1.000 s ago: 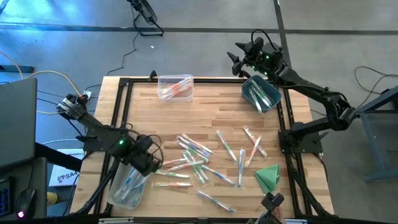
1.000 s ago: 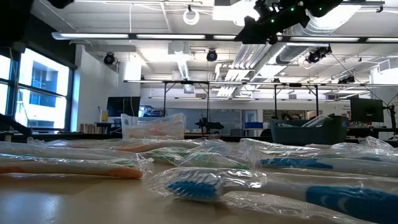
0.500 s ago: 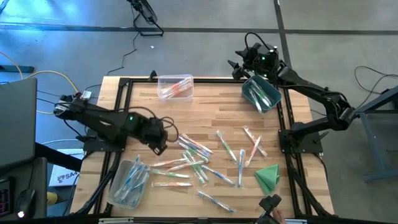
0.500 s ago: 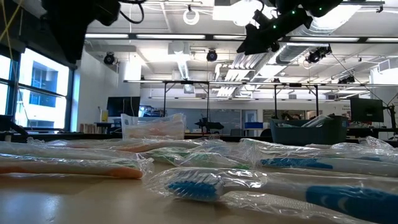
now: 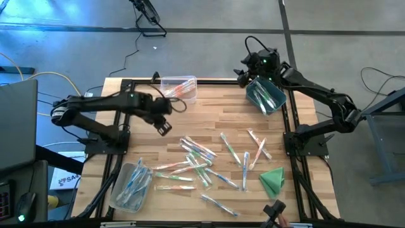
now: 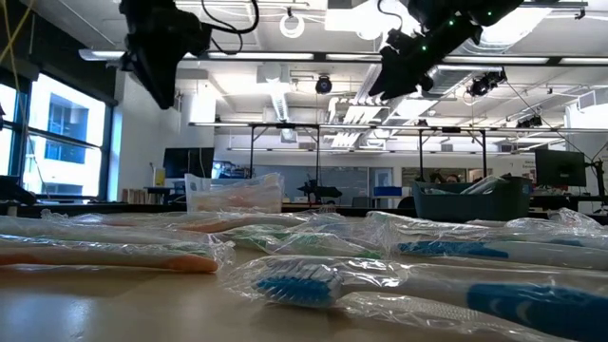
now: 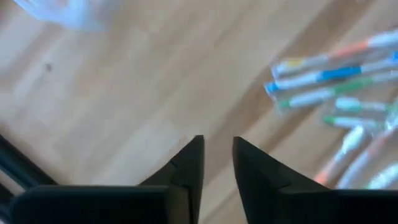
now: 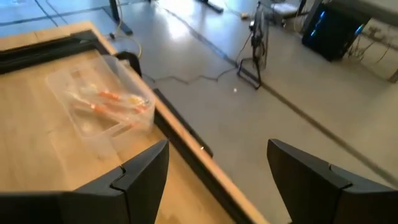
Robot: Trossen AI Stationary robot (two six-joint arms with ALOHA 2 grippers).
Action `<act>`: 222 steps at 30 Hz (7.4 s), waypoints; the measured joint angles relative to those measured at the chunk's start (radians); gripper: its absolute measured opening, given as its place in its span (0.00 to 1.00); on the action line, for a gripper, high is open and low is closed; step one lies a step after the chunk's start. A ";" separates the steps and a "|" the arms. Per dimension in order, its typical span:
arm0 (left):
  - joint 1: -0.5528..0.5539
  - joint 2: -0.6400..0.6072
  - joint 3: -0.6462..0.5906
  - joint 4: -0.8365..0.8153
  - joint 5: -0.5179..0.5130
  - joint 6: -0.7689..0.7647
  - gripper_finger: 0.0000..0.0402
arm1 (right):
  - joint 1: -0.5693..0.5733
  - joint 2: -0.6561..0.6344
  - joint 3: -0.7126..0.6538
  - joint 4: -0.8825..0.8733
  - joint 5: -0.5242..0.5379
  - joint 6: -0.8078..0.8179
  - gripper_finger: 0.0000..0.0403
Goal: Pick & Place Toothbrushes
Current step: Put the green toothbrush into the blue bin
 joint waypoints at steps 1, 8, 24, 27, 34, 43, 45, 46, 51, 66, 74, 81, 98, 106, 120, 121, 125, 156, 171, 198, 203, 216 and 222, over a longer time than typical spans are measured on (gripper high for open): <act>0.022 -0.010 0.000 0.007 -0.010 0.026 0.17 | 0.000 0.000 0.000 -0.014 -0.003 0.007 0.66; 0.173 -0.066 0.000 0.088 -0.115 0.184 0.05 | 0.000 0.000 0.000 -0.112 -0.011 0.027 0.66; 0.451 -0.177 -0.001 0.355 0.038 0.534 0.00 | 0.078 0.000 0.000 -0.132 -0.082 0.080 0.66; 0.470 -0.199 -0.046 0.444 0.051 0.549 0.00 | 0.101 0.000 0.000 -0.120 -0.083 0.078 0.66; 0.471 -0.306 -0.269 0.702 0.108 0.538 0.00 | 0.122 0.000 0.000 -0.102 -0.082 0.078 0.66; 0.471 -0.565 -0.361 0.724 0.104 0.504 0.00 | 0.122 0.000 0.000 -0.077 -0.103 0.081 0.66; 0.471 -0.622 -0.365 0.726 0.104 0.500 0.00 | 0.122 0.000 0.000 -0.073 -0.104 0.089 0.66; 0.471 -0.648 -0.366 0.726 0.104 0.500 0.00 | 0.124 0.000 0.000 -0.073 -0.105 0.101 0.66; 0.471 -0.753 -0.366 0.716 0.103 0.532 0.00 | 0.133 0.000 0.000 -0.068 -0.112 0.156 0.66; 0.471 -0.915 -0.366 0.604 0.104 0.500 0.00 | 0.363 0.000 0.000 -0.062 -0.108 0.317 0.66; 0.471 -0.914 -0.366 0.604 0.105 0.497 0.00 | 0.496 0.000 0.000 -0.062 -0.011 0.316 0.66; 0.471 -0.913 -0.366 0.604 0.106 0.493 0.00 | 0.545 0.000 0.000 -0.081 0.005 0.316 0.66; 0.471 -0.913 -0.366 0.605 0.106 0.466 0.00 | 0.567 0.005 0.000 -0.152 0.013 0.395 0.66; 0.471 -0.913 -0.366 0.604 0.106 0.442 0.00 | 0.591 0.087 -0.001 -0.242 0.108 0.532 0.66; 0.471 -0.913 -0.366 0.566 0.106 0.437 0.00 | 0.657 0.290 0.000 -0.318 0.102 0.785 0.66; 0.471 -0.913 -0.366 0.563 0.106 0.437 0.00 | 0.660 0.301 0.000 -0.335 0.102 0.796 0.66; 0.471 -0.913 -0.366 0.556 0.106 0.438 0.00 | 0.672 0.349 0.000 -0.374 0.102 0.832 0.66; 0.471 -0.913 -0.366 0.524 0.105 0.417 0.00 | 0.692 0.498 0.000 -0.307 0.102 0.829 0.38; 0.471 -0.913 -0.366 0.507 0.105 0.417 0.00 | 0.696 0.546 0.001 -0.292 0.080 0.811 0.26; 0.471 -0.913 -0.366 0.507 0.104 0.417 0.00 | 0.625 0.369 -0.001 -0.153 0.022 0.697 0.02; 0.471 -0.913 -0.366 0.507 0.103 0.417 0.00 | 0.576 0.267 -0.001 -0.105 0.023 0.670 0.02; 0.471 -0.913 -0.366 0.507 0.101 0.417 0.00 | 0.498 0.053 0.000 -0.035 0.161 0.623 0.02; 0.471 -0.913 -0.366 0.507 0.101 0.417 0.00 | 0.490 -0.032 0.000 -0.047 0.318 0.599 0.03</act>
